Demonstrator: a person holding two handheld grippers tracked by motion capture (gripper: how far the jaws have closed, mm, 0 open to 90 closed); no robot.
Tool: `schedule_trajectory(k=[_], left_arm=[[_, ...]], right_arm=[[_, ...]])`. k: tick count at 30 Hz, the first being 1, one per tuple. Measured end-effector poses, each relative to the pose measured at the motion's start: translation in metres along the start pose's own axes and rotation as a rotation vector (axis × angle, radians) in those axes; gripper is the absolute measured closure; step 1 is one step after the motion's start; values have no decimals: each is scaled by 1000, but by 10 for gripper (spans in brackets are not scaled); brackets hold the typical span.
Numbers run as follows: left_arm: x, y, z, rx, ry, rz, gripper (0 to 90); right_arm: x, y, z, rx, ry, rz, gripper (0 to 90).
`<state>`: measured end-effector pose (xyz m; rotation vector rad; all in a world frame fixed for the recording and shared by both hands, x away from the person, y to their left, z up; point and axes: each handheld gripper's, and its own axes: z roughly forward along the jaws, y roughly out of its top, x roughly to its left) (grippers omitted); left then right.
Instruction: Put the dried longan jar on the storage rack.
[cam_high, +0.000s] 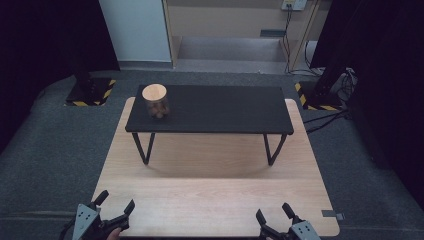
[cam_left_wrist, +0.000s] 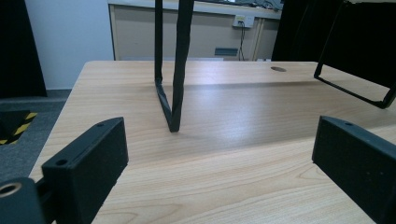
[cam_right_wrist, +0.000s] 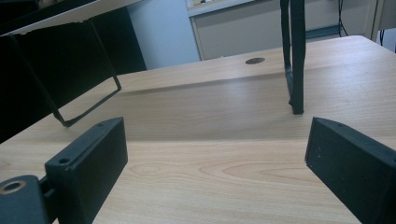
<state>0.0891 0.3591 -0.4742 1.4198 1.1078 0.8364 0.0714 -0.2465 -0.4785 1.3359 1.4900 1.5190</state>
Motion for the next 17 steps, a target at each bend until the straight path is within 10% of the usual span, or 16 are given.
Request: schedule_trajectory(k=[17], left_arm=[[-1, 3, -1, -4, -18, 10, 22]], right_arm=[[5, 3, -8, -19, 4, -8, 57]])
